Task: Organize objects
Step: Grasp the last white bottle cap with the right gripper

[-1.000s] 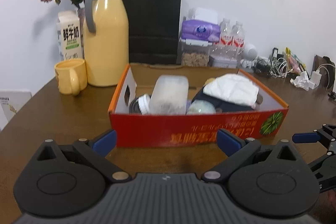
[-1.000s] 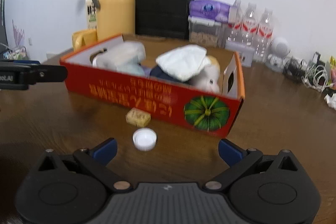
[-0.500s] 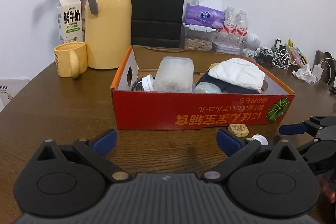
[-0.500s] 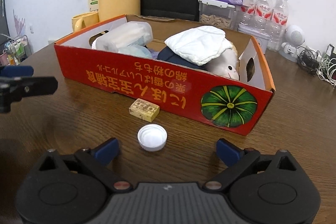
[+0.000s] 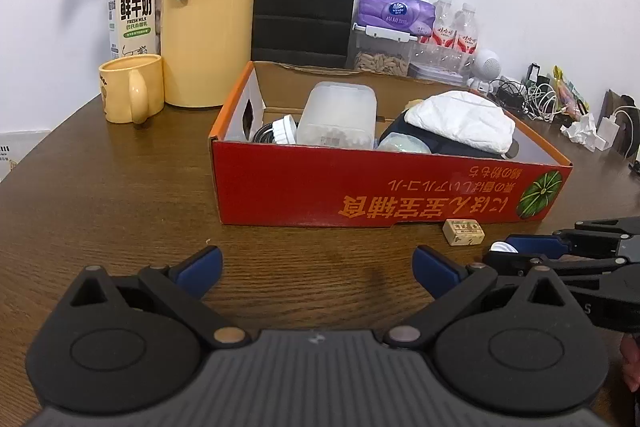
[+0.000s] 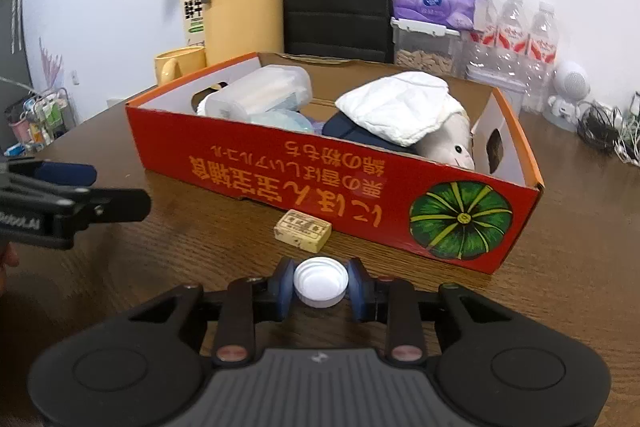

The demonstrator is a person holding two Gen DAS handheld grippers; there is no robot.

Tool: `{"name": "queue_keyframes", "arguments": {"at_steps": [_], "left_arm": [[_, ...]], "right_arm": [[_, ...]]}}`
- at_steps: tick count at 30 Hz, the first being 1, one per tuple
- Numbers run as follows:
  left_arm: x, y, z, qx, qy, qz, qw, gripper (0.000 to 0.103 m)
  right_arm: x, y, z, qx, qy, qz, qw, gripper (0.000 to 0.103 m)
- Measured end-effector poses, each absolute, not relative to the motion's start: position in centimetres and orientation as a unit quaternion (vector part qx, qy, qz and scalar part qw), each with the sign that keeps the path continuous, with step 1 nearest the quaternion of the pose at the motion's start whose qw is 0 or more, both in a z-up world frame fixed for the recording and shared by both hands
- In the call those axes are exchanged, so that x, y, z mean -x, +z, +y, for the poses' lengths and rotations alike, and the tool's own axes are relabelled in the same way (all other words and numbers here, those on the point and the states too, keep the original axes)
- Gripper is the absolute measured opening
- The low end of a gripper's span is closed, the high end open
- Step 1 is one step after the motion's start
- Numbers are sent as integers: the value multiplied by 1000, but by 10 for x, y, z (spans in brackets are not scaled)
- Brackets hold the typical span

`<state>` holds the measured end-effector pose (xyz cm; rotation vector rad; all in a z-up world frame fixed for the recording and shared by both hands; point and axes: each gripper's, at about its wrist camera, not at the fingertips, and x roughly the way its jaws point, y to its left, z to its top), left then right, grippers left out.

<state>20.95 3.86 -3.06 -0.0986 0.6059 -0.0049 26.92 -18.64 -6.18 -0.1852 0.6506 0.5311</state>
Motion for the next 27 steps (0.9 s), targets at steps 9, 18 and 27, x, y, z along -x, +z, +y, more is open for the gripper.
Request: {"name": "queue_keyframes", "arguments": {"at_steps": [9,18,27], "left_arm": [[-211,-34,34,39,7,299,953,103],[-217,-37,17,28,8,312,949,103],[-243,-42,-32,18,-14,326,945,103]], "right_arm": [[-264,-57,-192,86,255,292,918,27],[-261,-43,-220,49,232,257,937,27],[-267,-38,-248,27,214,253,943,27]]}}
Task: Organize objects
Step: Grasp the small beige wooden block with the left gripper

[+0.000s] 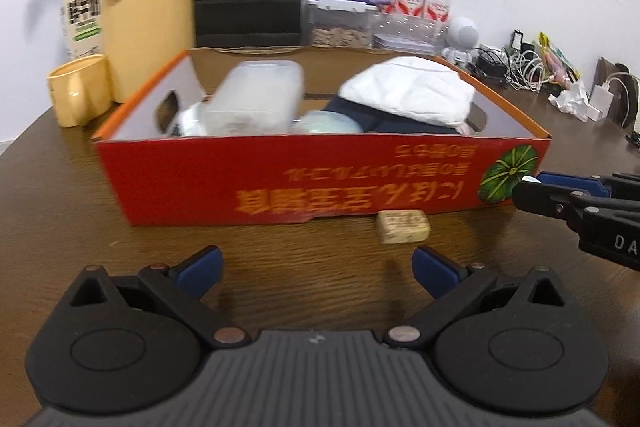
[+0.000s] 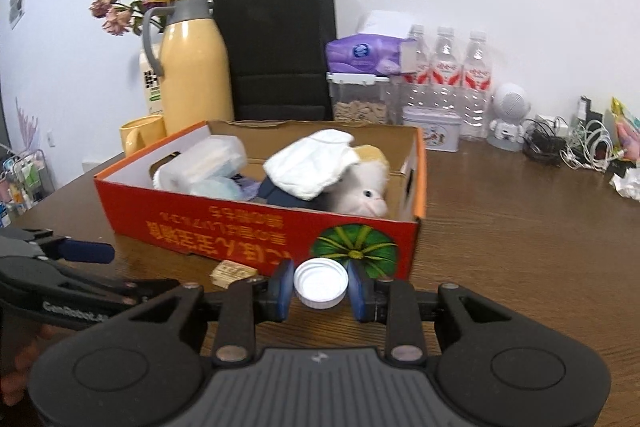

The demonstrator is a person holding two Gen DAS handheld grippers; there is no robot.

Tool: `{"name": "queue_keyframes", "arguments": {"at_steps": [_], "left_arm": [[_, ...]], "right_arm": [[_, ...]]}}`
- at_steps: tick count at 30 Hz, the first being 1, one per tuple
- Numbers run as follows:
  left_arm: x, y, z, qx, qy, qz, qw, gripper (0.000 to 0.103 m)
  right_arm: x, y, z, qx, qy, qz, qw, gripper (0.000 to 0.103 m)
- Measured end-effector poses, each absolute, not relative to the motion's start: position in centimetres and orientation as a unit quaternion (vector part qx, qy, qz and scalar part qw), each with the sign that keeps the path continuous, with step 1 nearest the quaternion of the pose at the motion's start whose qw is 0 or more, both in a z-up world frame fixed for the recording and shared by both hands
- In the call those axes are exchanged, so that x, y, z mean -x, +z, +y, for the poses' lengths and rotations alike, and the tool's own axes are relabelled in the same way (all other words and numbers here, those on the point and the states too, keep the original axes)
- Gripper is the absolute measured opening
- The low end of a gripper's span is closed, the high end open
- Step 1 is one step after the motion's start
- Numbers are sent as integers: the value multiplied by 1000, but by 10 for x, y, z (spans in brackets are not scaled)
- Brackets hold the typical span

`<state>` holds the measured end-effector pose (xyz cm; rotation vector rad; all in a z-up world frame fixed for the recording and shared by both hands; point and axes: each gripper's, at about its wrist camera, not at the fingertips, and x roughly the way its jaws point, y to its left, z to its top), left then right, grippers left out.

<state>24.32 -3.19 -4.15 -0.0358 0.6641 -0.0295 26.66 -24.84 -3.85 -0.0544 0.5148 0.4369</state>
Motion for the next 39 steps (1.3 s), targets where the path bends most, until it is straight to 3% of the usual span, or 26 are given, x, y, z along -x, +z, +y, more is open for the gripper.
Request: {"name": "queue_keyframes", "arguments": {"at_steps": [15,21,25,39], "left_arm": [[-274,-48,-79,5,-13,331,943,100],[-275,-49,-83,4,-14,331,943,69],[-272,-47,-85,1,-12,324,946,32],[-254,-39,-74,17,-31,303,952,32]], "right_arm": [[-270,-39,-267,19,206,253,945,27],[-271,-40,-266,20,204,255,945,27],[-271,-41,-264,25,206,257,944,27],[-267,-42,-260,33,217,249,943,27]]}}
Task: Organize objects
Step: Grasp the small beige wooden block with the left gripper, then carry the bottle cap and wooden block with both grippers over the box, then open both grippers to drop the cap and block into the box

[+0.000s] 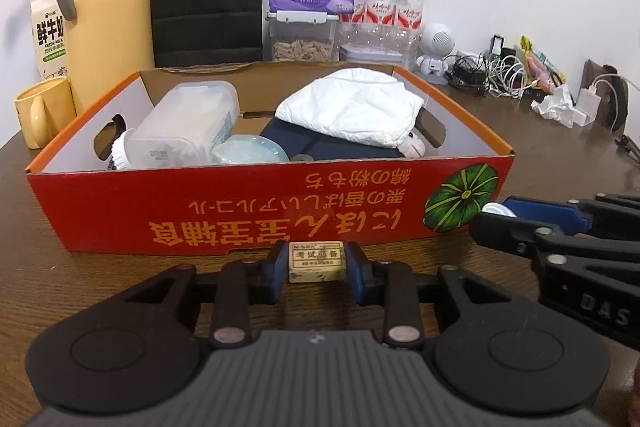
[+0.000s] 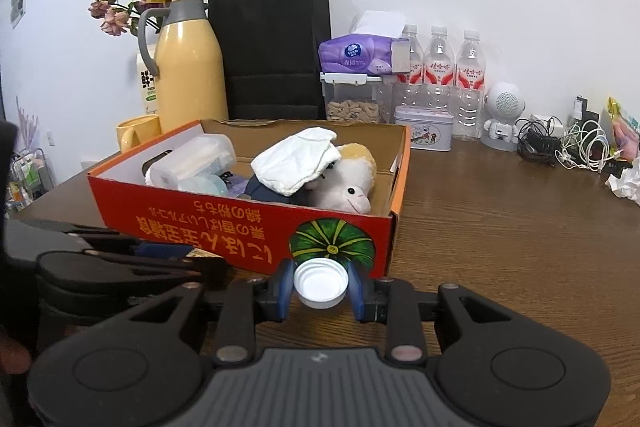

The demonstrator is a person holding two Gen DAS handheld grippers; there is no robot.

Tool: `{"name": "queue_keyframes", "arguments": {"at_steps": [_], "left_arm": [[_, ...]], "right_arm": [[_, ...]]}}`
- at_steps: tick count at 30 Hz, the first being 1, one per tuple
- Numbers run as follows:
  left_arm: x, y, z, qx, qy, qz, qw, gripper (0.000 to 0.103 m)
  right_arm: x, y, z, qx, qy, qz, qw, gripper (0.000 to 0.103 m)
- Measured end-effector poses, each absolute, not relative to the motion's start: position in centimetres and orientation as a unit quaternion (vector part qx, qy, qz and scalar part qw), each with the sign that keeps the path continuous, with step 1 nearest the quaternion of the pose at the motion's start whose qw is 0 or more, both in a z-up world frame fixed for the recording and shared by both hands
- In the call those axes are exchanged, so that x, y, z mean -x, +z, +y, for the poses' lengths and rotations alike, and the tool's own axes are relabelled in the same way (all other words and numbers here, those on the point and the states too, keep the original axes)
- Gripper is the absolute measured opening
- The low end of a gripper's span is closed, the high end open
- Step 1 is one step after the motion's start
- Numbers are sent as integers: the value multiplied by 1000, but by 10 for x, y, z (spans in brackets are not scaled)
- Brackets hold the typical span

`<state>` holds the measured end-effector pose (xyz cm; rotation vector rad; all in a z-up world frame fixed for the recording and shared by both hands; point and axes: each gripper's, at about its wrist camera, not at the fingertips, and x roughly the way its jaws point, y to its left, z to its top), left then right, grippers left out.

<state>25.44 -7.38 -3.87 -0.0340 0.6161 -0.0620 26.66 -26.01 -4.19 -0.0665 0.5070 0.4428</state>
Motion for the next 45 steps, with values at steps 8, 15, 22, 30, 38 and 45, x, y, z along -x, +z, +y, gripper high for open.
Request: {"name": "queue_keyframes", "arguments": {"at_steps": [8,15,22,30,38,45], "left_arm": [[-227,-27,-58,36,-38,286,957,31],[-213,3,-30,52,-40,246,967,31],[-231,34,-8,48,-32,200,978,31],[-280,41,8,47,-15,188,981,32],[-318,27,24,58,3,205,977,32],[-323,17,26,57,12,217,974,37]], "right_arm": [[-258,-39,-251,51,224,231,945,27],[-249,-23,-229,64,244,209,945,27],[-266,3,-198,86,250,186,946,27],[-313,21,-163,90,248,180,948,27],[-357,9,-152,65,238,204,947,27],[-365,-1,-160,58,234,220,945,32]]}}
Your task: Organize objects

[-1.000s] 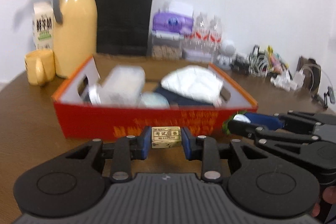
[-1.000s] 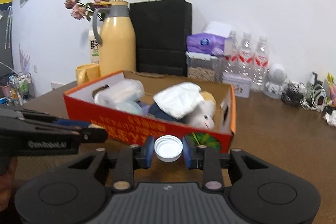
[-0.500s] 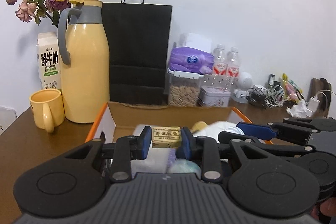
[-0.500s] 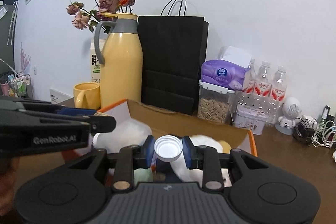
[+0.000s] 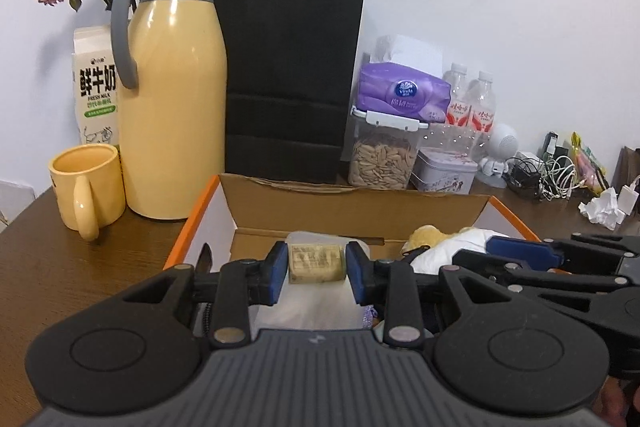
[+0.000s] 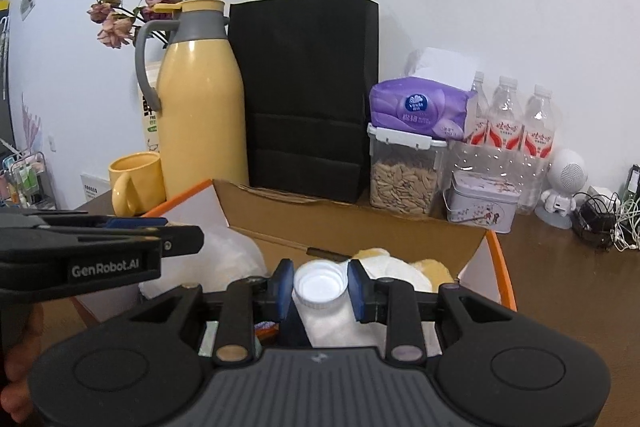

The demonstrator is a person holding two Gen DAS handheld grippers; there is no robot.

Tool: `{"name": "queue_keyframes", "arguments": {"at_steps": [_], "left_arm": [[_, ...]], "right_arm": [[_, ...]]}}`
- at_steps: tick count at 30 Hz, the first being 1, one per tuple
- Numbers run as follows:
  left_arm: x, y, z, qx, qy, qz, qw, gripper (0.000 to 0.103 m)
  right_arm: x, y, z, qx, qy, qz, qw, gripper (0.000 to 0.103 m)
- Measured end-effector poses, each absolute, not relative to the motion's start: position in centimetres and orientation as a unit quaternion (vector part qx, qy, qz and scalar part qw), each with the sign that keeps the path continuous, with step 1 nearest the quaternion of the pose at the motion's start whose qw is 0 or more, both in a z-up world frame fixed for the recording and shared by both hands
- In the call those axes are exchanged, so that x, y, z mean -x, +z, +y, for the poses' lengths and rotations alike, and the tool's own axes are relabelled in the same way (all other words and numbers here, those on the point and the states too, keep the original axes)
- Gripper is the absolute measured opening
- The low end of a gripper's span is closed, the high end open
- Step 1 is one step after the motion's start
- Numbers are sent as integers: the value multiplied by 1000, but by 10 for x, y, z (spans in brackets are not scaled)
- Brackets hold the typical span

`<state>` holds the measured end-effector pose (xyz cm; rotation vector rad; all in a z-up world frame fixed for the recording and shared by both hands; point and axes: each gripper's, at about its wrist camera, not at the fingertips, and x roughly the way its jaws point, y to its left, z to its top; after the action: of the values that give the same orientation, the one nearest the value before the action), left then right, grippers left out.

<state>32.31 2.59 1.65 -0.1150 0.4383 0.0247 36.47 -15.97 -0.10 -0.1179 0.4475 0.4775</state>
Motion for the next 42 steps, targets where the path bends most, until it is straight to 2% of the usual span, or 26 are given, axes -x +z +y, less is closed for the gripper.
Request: {"name": "queue_keyframes", "arguments": {"at_steps": [1,2,3,4,5,8,21,30,42], "left_arm": [[-321,18,26,56,14,212,976,54],[-319,20,27,57,18,204,977,76],[-315,22,29,56,26,193,979,86],[-313,24,30,56,34,184,981,101],[-310,26,31,57,42,175,982,103],[-308,30,34,60,51,171,982,103],[-299,41,25,42,53,175,982,103],[-251,65,26,48,51,164,984,103],[-175,62,34,46,65,194,978,103]], "right_arm": [[-364,-1,-161,59,232,220,946,37],[-364,-1,-162,61,229,220,946,51],[-362,-1,-163,63,223,217,948,67],[-361,0,-163,66,217,212,951,74],[-360,1,-164,69,210,207,953,86],[-358,5,-168,66,200,199,957,103],[-355,12,-174,58,194,209,957,103],[-315,29,-183,50,200,203,957,103],[-242,34,-202,30,199,213,956,103]]}}
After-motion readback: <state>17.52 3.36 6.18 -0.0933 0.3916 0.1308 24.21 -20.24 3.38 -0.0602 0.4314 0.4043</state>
